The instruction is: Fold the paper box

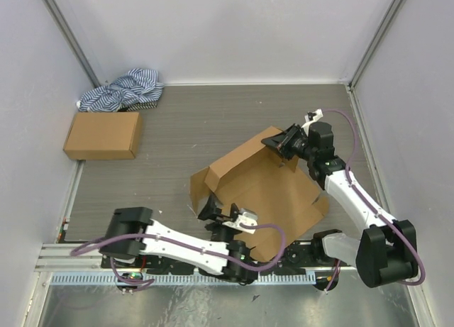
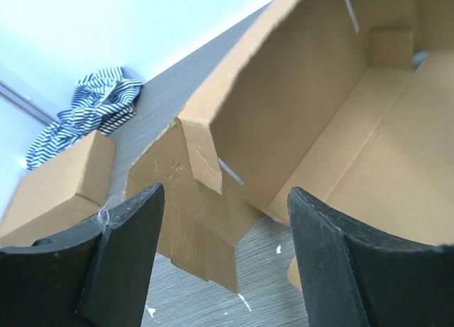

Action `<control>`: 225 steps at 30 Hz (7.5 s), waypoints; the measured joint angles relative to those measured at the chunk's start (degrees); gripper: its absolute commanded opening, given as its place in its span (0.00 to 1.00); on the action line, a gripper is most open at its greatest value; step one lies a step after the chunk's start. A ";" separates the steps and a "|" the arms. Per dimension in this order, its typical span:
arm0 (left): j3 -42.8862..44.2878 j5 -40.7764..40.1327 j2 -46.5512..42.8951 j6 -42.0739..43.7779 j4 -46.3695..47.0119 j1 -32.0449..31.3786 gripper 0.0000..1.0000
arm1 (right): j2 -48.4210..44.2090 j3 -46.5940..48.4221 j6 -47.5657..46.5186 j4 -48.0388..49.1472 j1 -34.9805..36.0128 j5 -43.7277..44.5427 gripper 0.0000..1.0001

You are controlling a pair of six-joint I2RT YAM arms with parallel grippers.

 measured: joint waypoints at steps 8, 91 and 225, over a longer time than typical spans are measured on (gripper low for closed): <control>2.58 -0.04 -15.54 2.95 0.11 -0.31 0.75 | 4.09 -1.40 3.85 7.91 0.02 0.35 0.06; 11.61 61.48 -12.46 98.77 55.39 43.01 0.81 | 23.63 1.51 14.73 35.43 -3.58 0.50 0.09; -4.59 23.02 -12.87 105.55 72.72 43.71 0.05 | 9.66 14.19 -21.11 -7.61 -15.80 13.03 0.41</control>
